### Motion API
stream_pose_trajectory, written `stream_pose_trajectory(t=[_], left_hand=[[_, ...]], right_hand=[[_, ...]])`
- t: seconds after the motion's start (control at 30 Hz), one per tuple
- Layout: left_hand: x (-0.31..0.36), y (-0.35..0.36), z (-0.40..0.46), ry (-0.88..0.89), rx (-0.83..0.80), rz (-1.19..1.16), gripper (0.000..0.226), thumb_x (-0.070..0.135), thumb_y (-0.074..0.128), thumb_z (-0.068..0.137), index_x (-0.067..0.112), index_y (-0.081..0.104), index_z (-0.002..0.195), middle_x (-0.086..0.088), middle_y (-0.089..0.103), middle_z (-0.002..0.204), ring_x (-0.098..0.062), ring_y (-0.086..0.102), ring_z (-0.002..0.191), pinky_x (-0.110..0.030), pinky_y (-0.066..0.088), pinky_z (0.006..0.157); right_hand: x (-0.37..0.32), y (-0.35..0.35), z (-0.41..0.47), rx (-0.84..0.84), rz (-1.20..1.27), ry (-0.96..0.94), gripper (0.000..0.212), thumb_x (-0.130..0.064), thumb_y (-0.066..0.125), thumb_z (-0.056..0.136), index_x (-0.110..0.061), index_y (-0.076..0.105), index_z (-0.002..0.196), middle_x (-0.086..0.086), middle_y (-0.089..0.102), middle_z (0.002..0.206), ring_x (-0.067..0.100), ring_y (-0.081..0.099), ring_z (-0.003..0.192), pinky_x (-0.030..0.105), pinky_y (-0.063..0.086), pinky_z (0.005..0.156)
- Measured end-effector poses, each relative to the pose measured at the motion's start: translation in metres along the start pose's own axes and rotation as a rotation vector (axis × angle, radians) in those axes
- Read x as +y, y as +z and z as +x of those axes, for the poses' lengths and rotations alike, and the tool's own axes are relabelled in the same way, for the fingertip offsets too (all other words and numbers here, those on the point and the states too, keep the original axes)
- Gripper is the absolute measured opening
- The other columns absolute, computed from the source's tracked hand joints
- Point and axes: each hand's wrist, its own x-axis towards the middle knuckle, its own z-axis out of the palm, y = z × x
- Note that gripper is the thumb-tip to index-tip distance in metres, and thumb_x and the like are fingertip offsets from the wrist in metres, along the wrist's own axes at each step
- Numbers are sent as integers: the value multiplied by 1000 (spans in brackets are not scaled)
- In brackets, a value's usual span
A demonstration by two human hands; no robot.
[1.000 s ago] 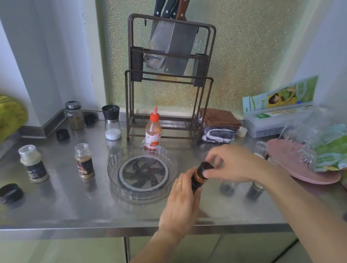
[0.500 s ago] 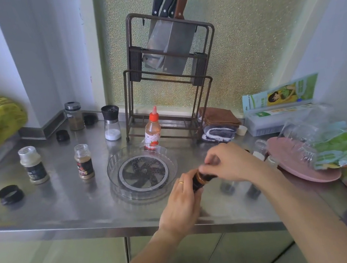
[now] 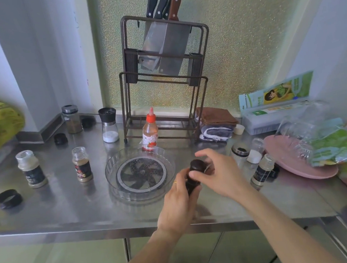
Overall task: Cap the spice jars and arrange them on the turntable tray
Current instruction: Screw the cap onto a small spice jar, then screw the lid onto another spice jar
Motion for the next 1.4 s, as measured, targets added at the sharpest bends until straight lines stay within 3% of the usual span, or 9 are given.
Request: stream_pose_trajectory(t=[0.2, 0.5, 0.6, 0.73, 0.83, 0.93, 1.1, 1.27, 1.4], left_hand=[[-2, -1, 3, 9, -34, 7, 44, 18, 58, 94, 32, 36, 130, 7, 68, 123, -22, 65, 111, -41, 52, 86], [0, 7, 5, -83, -45, 159, 44, 9, 62, 89, 20, 48, 129, -5, 73, 110, -35, 70, 98, -45, 53, 75], [19, 5, -10, -115, 67, 131, 50, 13, 67, 92, 13, 46, 138, -6, 65, 130, -30, 65, 115, -42, 53, 90], [54, 14, -37, 148, 346, 113, 28, 4, 73, 89, 5, 61, 115, -5, 57, 114, -22, 61, 101, -31, 50, 88], [74, 48, -30, 298, 187, 86, 23, 10, 72, 91, 10, 62, 111, -1, 60, 108, -19, 61, 102, -29, 49, 91], [99, 97, -7, 172, -28, 3, 40, 26, 69, 94, 17, 52, 129, 4, 60, 122, -13, 58, 114, -20, 42, 95], [121, 161, 35, -61, -100, -60, 59, 26, 69, 93, 11, 43, 143, -6, 56, 140, -25, 53, 130, -29, 42, 102], [115, 189, 57, -158, -113, -5, 60, 21, 67, 94, 8, 38, 145, -10, 53, 145, -28, 47, 136, -33, 39, 106], [105, 196, 65, -181, -132, 17, 42, 21, 66, 93, 16, 48, 131, -7, 66, 125, -30, 60, 116, -38, 49, 89]], right_hand=[[9, 40, -12, 79, 77, 168, 39, -43, 80, 77, -23, 66, 108, -3, 76, 105, 22, 71, 100, 39, 56, 85], [17, 55, -15, 87, 149, 200, 44, -41, 78, 82, -18, 64, 117, 2, 74, 114, 26, 69, 106, 38, 56, 87], [33, 42, -36, 93, 263, 225, 59, -43, 76, 85, -23, 56, 137, -8, 65, 128, 14, 67, 110, 33, 56, 95], [84, 13, -79, 327, 262, 284, 26, -22, 71, 91, -21, 69, 117, -11, 73, 108, 9, 69, 91, 36, 59, 89], [125, -11, -87, 497, 173, 351, 14, -14, 68, 92, -19, 70, 105, -8, 73, 96, 13, 69, 80, 39, 59, 81], [161, -33, -74, 554, 69, 359, 23, -9, 67, 91, -17, 67, 113, 0, 73, 110, 23, 70, 90, 39, 57, 83], [203, -42, -38, 284, -147, 307, 54, -2, 61, 87, -17, 55, 139, 9, 60, 139, 33, 56, 125, 42, 48, 101], [231, -40, -9, 114, -250, 259, 59, -10, 61, 90, -21, 49, 146, 6, 56, 145, 34, 53, 128, 41, 45, 102], [242, -38, 2, 81, -280, 284, 53, -10, 63, 87, -26, 57, 137, 6, 61, 132, 34, 59, 115, 41, 50, 93]])
